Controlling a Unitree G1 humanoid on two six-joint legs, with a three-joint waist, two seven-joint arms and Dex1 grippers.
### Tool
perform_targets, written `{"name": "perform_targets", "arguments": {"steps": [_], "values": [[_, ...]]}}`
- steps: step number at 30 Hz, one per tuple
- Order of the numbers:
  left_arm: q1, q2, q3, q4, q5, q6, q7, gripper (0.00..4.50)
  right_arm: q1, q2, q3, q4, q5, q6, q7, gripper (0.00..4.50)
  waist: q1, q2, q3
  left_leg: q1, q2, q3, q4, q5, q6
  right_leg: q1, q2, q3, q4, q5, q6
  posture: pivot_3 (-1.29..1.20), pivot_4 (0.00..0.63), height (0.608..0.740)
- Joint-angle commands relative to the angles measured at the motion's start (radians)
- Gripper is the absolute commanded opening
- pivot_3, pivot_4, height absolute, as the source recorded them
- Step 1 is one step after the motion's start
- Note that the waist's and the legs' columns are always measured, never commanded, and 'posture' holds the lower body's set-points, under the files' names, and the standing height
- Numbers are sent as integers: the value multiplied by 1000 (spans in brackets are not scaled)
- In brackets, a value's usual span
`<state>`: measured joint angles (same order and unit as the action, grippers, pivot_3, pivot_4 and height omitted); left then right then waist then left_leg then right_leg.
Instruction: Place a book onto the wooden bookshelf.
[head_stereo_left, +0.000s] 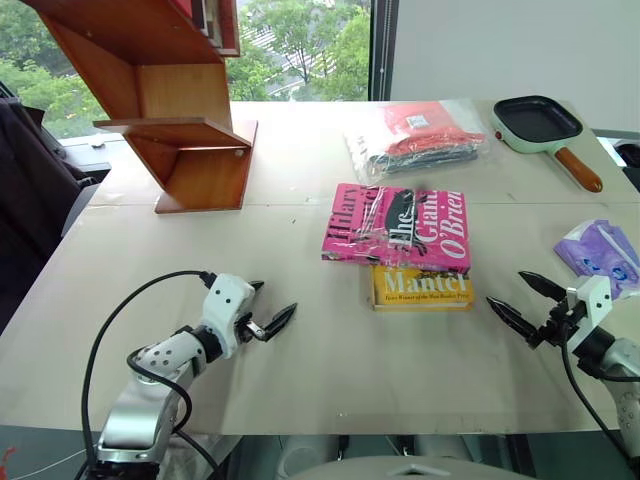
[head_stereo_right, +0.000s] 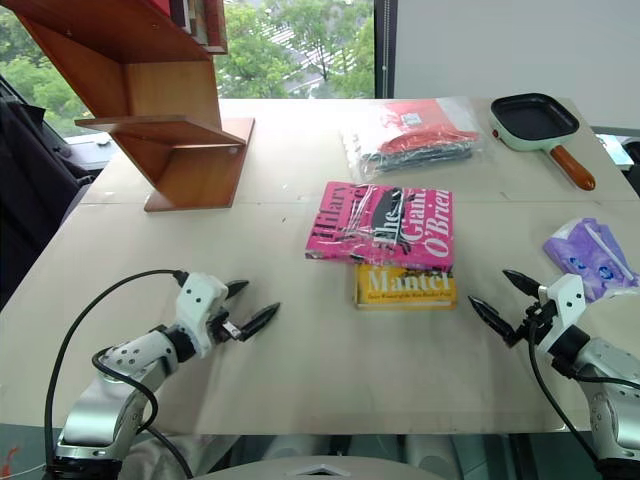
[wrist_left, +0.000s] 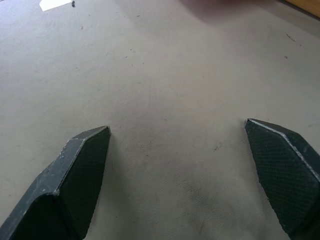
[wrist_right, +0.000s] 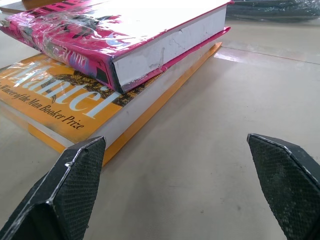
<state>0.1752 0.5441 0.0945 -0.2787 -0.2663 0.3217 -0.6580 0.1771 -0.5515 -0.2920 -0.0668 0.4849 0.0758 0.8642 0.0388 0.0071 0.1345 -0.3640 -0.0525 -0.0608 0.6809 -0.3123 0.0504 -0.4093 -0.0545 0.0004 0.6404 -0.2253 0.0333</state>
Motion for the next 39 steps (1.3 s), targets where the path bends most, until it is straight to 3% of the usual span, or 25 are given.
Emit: {"name": "perform_targets", "arguments": {"steps": [1,25,29,35,39], "values": [[25,-11,-27,-10,-28,31,-22,4427,-16,-15,-31,-1,4,-22,8,4500,0,0,0,0,0,0,0,0,0,0,0,0,0,0,0,0,150,720],[22,14,-11,-40,-90,56,-83,4427,21,-15,-22,-39,-37,7,-95,4500,0,0,1,-1,0,0,-1,0,0,0,0,0,-2,0,0,0,150,720],[9,24,14,-58,-151,84,-123,4427,-32,-28,-34,-17,-46,19,-116,4500,-2,-1,2,-1,0,0,-1,0,0,0,0,0,-2,0,0,0,150,720],[15,-25,35,-144,-359,231,-128,4427,-72,-59,-29,7,-46,14,-84,4500,-3,-3,4,-3,0,0,-1,1,-1,-2,0,-1,-2,0,0,0,150,720],[30,-35,11,-170,-364,253,-109,4427,-59,-74,-39,-10,-41,20,-66,4500,-3,-4,6,-4,0,-1,-1,2,-3,-2,0,-1,-3,2,3,0,150,720]]}}
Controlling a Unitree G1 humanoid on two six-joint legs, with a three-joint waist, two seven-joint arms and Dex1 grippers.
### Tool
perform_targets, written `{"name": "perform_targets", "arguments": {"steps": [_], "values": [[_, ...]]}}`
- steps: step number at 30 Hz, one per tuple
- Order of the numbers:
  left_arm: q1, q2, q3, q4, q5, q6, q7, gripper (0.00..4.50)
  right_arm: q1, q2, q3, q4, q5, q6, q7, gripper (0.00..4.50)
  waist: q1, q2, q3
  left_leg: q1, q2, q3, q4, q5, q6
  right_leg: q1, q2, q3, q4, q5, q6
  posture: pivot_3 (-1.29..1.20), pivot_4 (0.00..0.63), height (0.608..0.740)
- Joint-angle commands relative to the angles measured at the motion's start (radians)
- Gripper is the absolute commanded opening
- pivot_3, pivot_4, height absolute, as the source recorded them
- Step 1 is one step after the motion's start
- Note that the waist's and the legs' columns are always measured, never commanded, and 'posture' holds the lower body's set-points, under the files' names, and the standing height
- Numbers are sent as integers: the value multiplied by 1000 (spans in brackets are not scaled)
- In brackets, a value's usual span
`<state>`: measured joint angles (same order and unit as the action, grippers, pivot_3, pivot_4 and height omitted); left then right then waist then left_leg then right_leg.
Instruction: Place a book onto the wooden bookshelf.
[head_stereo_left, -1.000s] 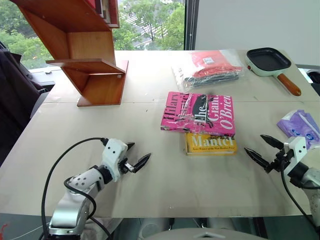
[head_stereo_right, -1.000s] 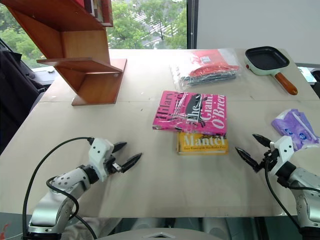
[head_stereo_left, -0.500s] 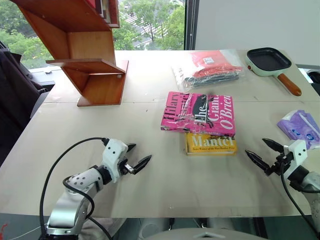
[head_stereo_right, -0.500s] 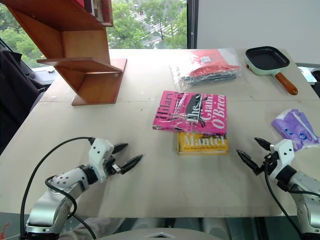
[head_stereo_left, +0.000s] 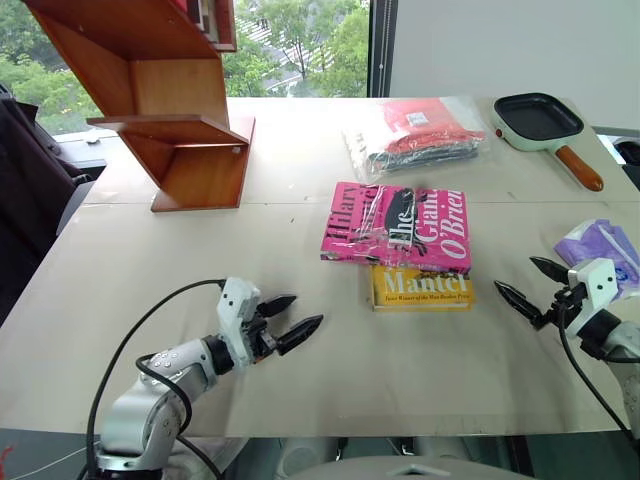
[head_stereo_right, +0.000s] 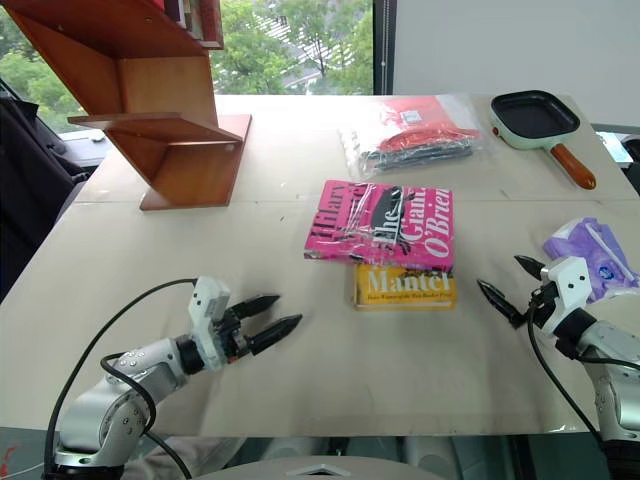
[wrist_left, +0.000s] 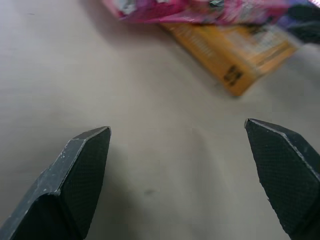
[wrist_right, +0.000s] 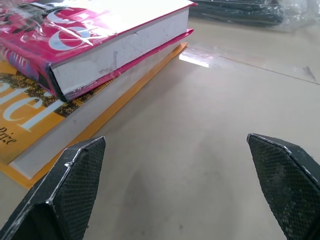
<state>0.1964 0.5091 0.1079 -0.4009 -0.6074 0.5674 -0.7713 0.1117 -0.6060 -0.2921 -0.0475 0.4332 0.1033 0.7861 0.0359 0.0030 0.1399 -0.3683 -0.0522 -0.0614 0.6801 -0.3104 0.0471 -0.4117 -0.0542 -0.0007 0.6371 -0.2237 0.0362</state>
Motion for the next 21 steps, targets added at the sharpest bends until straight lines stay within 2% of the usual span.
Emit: {"name": "perform_targets", "arguments": {"steps": [1,4,7,10,14,18,20,21], "values": [[12,0,-4,-56,-31,8,0,4427,7,-24,-41,-28,7,-10,12,4500,0,0,0,0,0,0,0,0,0,0,0,0,0,-1,-1,0,150,720],[19,22,0,-88,-52,12,-28,4427,-9,-37,-47,-19,4,-7,6,4500,0,0,0,0,0,0,0,-1,1,0,0,0,0,-2,-3,0,150,720],[-8,127,21,-122,-68,38,-109,4427,-98,-60,-50,16,4,28,-21,4500,-7,-1,3,1,0,0,0,-1,1,0,0,0,0,-2,-3,0,150,720],[-122,262,102,-115,-84,27,-170,4427,-270,-90,2,118,-31,70,-33,4500,-20,-2,5,1,0,1,0,-1,1,0,1,0,1,-2,-4,0,150,720],[-269,358,195,-113,-153,57,-188,4427,-547,-95,97,358,-114,61,-3,4500,-28,-6,10,1,0,0,0,2,-2,0,2,0,0,-1,-3,0,150,720],[-318,422,238,-128,-185,78,-204,4500,-792,-61,155,641,-186,-9,8,3249,-47,-7,15,-3,0,1,-3,2,-3,-4,2,1,-4,1,0,0,150,720],[-344,463,261,-145,-215,116,-202,4500,-943,-23,197,835,-244,-79,9,2396,-52,-7,15,-6,0,1,-6,2,-3,-6,2,0,-7,1,1,0,150,720],[-353,485,276,-155,-230,135,-197,4500,-1025,5,217,939,-271,-115,12,1787,-55,-7,16,-10,0,0,-6,2,-3,-10,2,-1,-7,1,1,0,150,720]]}}
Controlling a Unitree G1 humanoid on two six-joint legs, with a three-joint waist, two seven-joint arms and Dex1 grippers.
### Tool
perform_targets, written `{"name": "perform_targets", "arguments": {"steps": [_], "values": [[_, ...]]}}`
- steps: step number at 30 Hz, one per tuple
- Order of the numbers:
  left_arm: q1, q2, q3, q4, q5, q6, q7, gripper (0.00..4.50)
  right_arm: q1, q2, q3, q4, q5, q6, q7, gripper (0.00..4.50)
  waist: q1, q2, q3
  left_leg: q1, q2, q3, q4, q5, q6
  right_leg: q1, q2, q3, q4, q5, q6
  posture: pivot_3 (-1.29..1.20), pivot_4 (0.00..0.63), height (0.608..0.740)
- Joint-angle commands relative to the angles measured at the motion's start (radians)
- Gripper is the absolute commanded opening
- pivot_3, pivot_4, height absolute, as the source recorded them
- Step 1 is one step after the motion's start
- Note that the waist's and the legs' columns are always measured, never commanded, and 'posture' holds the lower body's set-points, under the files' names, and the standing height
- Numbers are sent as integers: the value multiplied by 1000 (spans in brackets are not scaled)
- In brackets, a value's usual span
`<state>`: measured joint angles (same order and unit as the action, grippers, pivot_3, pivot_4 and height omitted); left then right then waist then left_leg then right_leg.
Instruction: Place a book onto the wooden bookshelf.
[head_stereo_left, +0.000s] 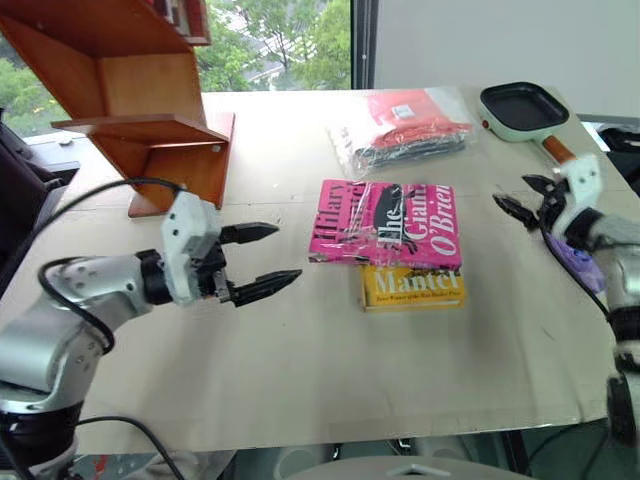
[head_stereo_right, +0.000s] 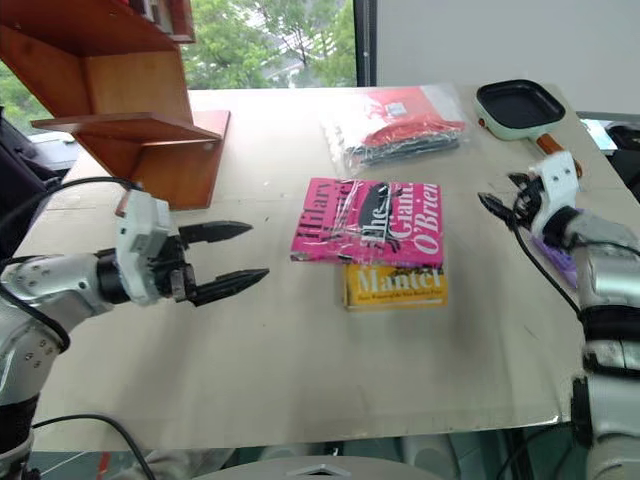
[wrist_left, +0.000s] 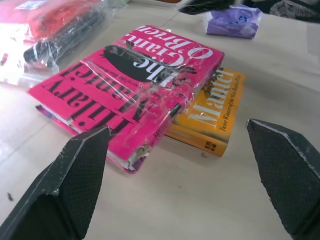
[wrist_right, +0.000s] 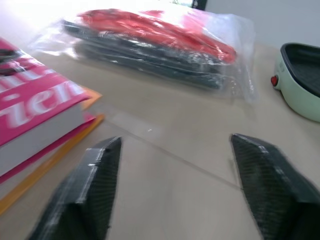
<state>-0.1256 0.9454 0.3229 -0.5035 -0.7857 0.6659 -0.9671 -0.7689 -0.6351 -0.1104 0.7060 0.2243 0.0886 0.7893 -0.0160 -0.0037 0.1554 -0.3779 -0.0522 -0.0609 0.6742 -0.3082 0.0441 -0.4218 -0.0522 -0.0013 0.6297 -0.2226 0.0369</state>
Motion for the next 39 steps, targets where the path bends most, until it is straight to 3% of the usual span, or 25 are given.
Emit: {"name": "perform_targets", "arguments": {"steps": [1,3,4,9,15,20,27,35,39], "values": [[-37,64,73,-63,-63,52,5,4500,-208,57,53,271,-87,-128,21,1281,-8,-1,1,-3,0,0,0,0,0,-4,0,0,0,0,0,0,150,720],[-47,79,77,-74,-74,70,18,4500,-283,83,76,381,-125,-173,38,350,-13,-1,1,-6,0,0,-3,1,-2,-7,0,0,-1,0,0,0,150,720],[-49,80,77,-83,-82,79,28,4500,-319,98,93,427,-150,-188,37,161,-13,-1,1,-6,0,0,-3,1,-2,-7,0,0,-1,0,0,0,150,720],[-45,70,76,-128,-104,104,76,4500,-420,145,137,559,-234,-243,43,161,-15,-1,1,-8,0,-1,-4,1,-2,-9,-1,-2,-3,0,0,0,150,720],[-27,67,91,-152,-125,118,111,4500,-440,148,146,591,-272,-238,161,161,-22,-1,1,-7,0,-1,-3,2,-3,-9,-1,-2,0,0,0,0,150,720],[-4,73,81,-143,-124,117,106,4500,-408,127,140,552,-250,-232,405,161,-24,-1,1,-5,0,-1,-2,3,-5,-9,-1,-1,6,0,0,0,150,720],[22,104,24,-94,-37,73,42,4500,-298,95,140,408,-215,-185,576,161,-21,-1,1,-4,-1,-1,0,3,-5,-9,-1,-1,9,0,0,0,150,720],[17,69,-2,-65,-34,85,44,4500,-148,36,101,210,-173,-129,515,161,-20,-1,1,-4,-1,-1,2,3,-5,-9,-1,0,11,0,0,0,150,720],[77,-52,11,-100,-181,196,183,4500,-63,-29,29,104,-118,-127,460,161,-16,0,1,-4,-1,-1,3,3,-5,-9,-1,0,12,0,0,0,150,720]]}}
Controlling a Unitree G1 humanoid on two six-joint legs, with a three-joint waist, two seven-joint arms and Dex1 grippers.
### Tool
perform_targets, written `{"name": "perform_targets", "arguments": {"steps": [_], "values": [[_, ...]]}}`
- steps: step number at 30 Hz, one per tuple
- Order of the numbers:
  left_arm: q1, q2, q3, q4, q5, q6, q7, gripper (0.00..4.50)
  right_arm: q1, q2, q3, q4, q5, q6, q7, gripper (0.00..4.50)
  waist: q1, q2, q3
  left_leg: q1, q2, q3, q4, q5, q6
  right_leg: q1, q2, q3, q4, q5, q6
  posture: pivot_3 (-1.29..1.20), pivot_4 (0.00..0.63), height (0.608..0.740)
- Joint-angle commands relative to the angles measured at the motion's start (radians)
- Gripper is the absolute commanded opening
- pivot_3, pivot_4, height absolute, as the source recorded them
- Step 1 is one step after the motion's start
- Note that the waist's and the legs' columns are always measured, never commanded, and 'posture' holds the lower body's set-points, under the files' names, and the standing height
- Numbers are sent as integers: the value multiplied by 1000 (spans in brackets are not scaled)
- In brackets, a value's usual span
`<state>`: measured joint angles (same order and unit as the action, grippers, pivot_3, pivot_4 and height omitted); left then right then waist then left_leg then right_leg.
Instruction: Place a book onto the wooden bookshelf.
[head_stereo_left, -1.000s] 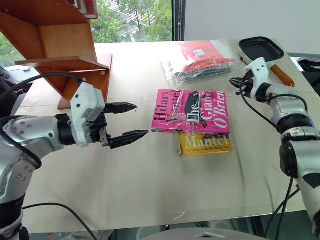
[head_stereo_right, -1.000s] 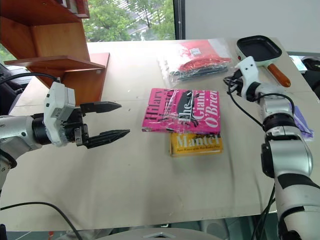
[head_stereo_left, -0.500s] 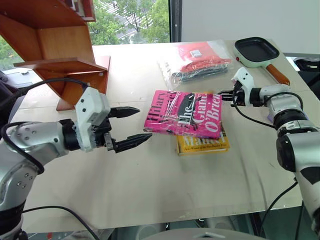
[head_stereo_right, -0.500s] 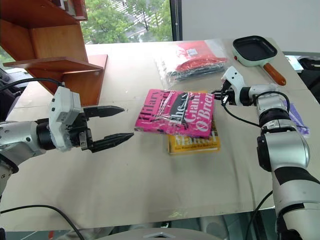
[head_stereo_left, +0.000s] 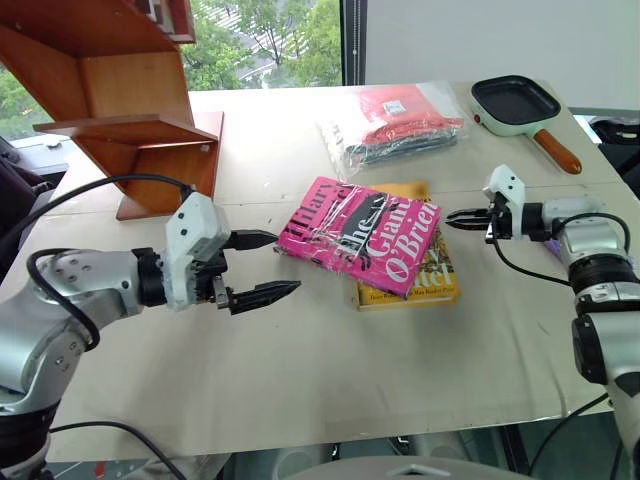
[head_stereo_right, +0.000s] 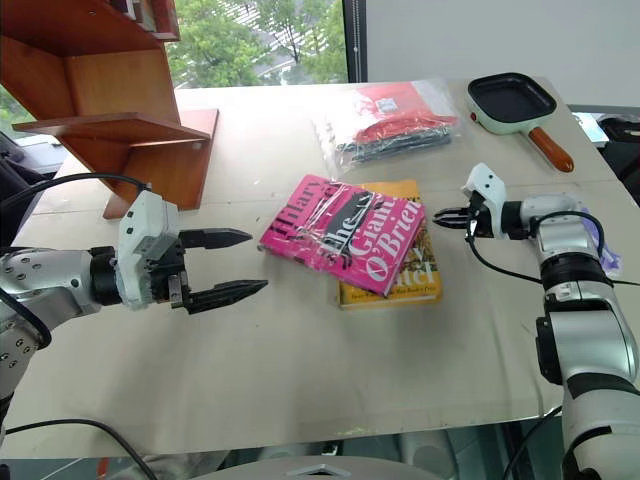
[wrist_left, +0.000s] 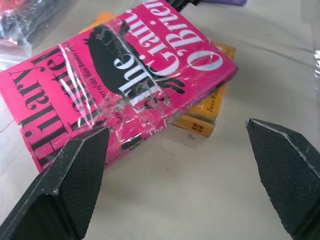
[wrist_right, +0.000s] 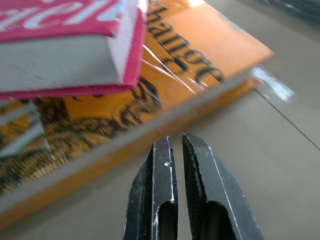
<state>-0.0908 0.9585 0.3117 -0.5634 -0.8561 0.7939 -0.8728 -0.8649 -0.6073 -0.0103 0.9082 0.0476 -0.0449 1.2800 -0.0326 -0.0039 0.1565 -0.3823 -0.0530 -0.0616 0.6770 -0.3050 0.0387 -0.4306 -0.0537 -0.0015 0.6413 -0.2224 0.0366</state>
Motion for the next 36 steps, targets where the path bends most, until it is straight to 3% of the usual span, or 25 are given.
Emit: {"name": "perform_targets", "arguments": {"steps": [1,3,5,10,13,17,22,28,33,36], "values": [[56,-88,22,-51,-139,87,117,4500,51,-69,-82,-126,71,15,-34,161,1,0,0,0,0,0,0,0,0,0,0,0,0,0,0,0,150,720],[120,-181,17,-70,-212,123,228,4500,133,-108,-127,-262,135,74,-17,161,4,0,0,-1,0,0,1,0,0,0,0,0,0,0,0,0,150,720],[190,-317,4,-69,-328,128,375,4500,259,-152,-191,-487,233,194,-5,710,15,0,0,-1,0,0,2,0,0,0,0,0,0,0,0,0,150,720],[270,-676,-73,-11,-636,25,803,4500,630,-217,-391,-1090,510,517,-78,2996,47,0,-1,-2,1,-1,7,-1,2,1,0,0,2,0,0,0,150,720],[253,-761,-95,66,-713,-6,960,4500,842,-180,-511,-1359,655,630,-160,4467,66,-1,-3,6,1,-2,8,-4,6,10,0,-1,3,0,0,0,150,720],[180,-780,-120,182,-776,-7,1039,4500,1044,-150,-623,-1562,788,709,-245,4467,75,-2,-4,15,1,-3,8,-5,8,20,0,-2,2,0,0,0,150,720],[73,-790,-140,321,-789,2,1068,4500,1177,-145,-735,-1686,899,737,-323,4467,73,-6,-6,16,-1,0,10,-3,5,20,0,0,2,0,0,0,150,720],[-121,-825,-162,577,-717,40,1013,4500,1333,-96,-841,-1811,1021,730,-455,4467,81,-7,-8,16,-1,-1,9,-2,4,21,0,-1,2,0,0,0,150,720],[-200,-845,-155,690,-657,77,955,4500,1376,-103,-851,-1847,1049,698,-522,4467,75,-8,-12,18,-2,0,9,-2,4,22,0,0,2,0,0,0,150,720],[-230,-900,-136,739,-699,106,960,4500,1428,-86,-861,-1851,1003,658,-505,4467,80,-8,-13,18,-2,-1,9,-2,4,22,0,-1,2,0,0,0,150,720]]}}
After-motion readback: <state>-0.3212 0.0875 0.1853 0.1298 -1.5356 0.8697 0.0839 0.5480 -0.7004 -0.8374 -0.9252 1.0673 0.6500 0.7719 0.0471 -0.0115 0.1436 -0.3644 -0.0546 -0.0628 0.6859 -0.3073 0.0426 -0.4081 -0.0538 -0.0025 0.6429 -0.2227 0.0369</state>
